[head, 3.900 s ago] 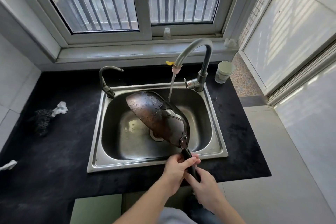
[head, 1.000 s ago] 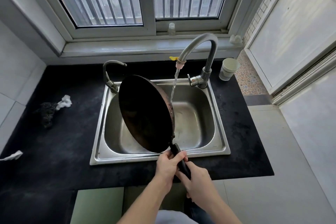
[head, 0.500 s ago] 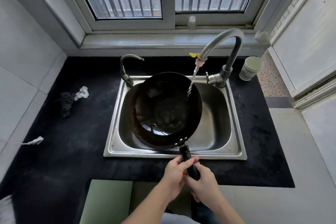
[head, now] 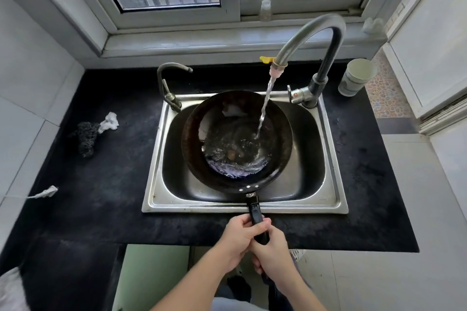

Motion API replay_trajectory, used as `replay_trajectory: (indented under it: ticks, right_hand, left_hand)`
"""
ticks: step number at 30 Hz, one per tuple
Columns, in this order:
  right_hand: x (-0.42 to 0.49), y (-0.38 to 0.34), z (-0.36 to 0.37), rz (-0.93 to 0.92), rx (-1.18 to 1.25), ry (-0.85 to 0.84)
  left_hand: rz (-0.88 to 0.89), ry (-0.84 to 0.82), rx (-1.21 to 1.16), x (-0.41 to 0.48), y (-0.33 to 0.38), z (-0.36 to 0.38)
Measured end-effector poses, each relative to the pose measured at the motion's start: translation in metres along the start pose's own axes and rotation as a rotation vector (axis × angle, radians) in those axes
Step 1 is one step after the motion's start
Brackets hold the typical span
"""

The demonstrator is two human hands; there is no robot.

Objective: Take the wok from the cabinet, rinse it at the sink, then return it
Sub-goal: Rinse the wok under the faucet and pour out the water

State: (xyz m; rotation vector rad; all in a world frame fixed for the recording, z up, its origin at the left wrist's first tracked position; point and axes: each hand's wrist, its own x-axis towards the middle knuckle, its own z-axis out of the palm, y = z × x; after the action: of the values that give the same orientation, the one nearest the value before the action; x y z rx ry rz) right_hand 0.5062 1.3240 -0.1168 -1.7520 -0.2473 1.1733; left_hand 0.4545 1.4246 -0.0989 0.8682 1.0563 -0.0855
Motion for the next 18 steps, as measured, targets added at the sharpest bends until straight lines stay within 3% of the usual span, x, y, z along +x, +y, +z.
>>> replay_trajectory:
  ticks: [6,10,12,15,18]
  right_hand:
    - [0.004,-0.001,-0.004,-0.009,-0.165,-0.01]
    - [0.008,-0.018,-0.029,-0.039,-0.399,-0.236]
    - [0.009,-0.032,-0.04,-0.07,-0.566,-0.272]
    - [0.015,-0.051,-0.058,-0.131,-0.654,-0.198]
    - [0.034,-0.07,-0.076,-0.244,-0.657,0.022]
  left_hand:
    - [0.004,-0.001,0.056,0.007,0.0,-0.006]
    - [0.02,-0.004,0.062,0.007,-0.001,-0.006]
    - [0.028,-0.001,0.067,0.006,-0.002,-0.005]
    - [0.042,-0.019,0.06,0.005,-0.002,-0.005]
    - [0.016,-0.028,-0.028,0.003,-0.003,-0.006]
